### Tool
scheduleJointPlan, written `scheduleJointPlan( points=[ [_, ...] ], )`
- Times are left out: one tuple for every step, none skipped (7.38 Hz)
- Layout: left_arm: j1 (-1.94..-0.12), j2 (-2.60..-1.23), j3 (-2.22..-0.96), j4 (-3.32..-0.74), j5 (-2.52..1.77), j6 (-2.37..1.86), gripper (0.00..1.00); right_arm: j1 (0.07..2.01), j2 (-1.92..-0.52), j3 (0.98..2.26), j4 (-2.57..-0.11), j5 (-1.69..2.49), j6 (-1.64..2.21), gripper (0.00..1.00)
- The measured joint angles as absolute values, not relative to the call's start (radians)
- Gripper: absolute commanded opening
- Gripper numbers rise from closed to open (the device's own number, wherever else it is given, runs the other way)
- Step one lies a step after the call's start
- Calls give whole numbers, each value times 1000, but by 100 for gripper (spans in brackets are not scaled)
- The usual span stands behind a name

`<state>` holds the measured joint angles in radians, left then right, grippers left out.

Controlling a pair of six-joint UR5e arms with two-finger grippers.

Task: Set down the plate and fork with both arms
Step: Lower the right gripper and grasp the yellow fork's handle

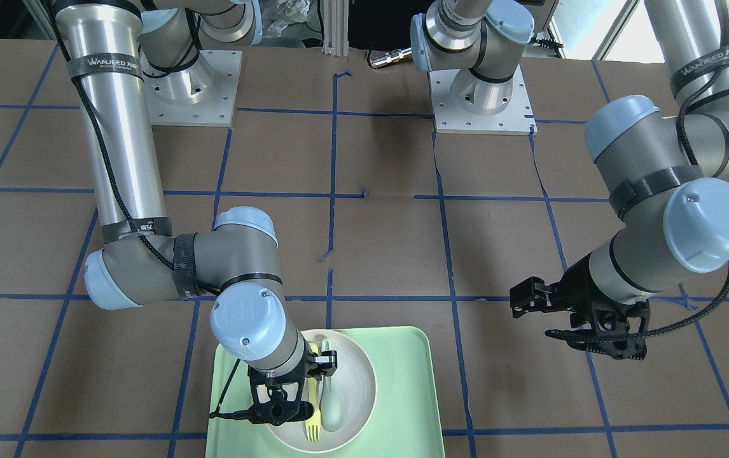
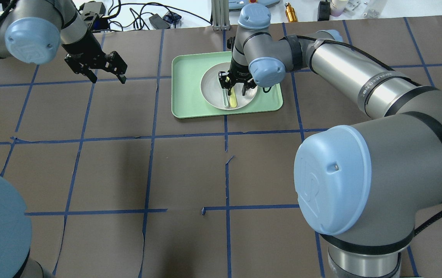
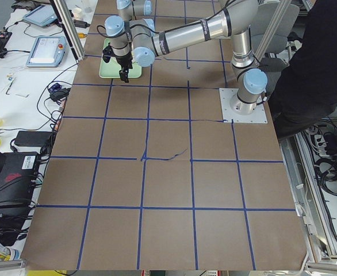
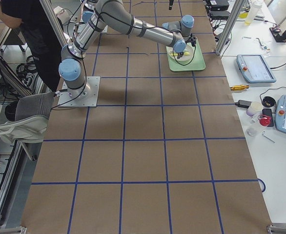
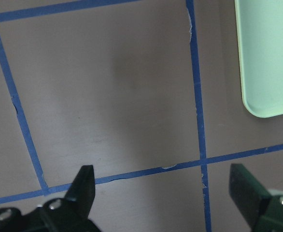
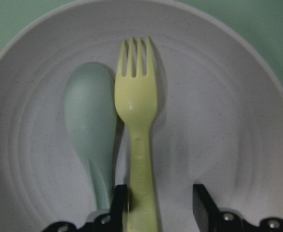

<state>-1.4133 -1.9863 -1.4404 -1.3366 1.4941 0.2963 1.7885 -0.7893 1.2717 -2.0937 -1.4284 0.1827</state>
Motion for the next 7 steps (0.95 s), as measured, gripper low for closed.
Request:
scheduleJointPlan(
  points=[
    [-1413,-1985,-1440,-1337,1495,297,100,1789,-790,1272,-2094,-1429,183,2],
    [-1413,-1980,-1440,-1337,1503,298,100,1789,-791,1272,-2093,-1429,183,0],
    [-1413,-1977,-1439,-1337,1516,298,100,1789,-792,1272,-2093,-1429,183,0],
    [-1413,-1975,-1439,-1338,1523,298,100,1789,-794,1272,-2093,-1429,183,0],
    [-1413,-1975,-1439,-1338,1526,298,100,1789,-796,1272,-2093,-1431,190,0],
    [-1413,-1974,-1439,-1338,1528,298,100,1789,-804,1271,-2092,-1435,220,0],
    [-1412,-1974,-1438,-1338,1529,298,100,1789,-819,1270,-2092,-1437,262,0]
  ],
)
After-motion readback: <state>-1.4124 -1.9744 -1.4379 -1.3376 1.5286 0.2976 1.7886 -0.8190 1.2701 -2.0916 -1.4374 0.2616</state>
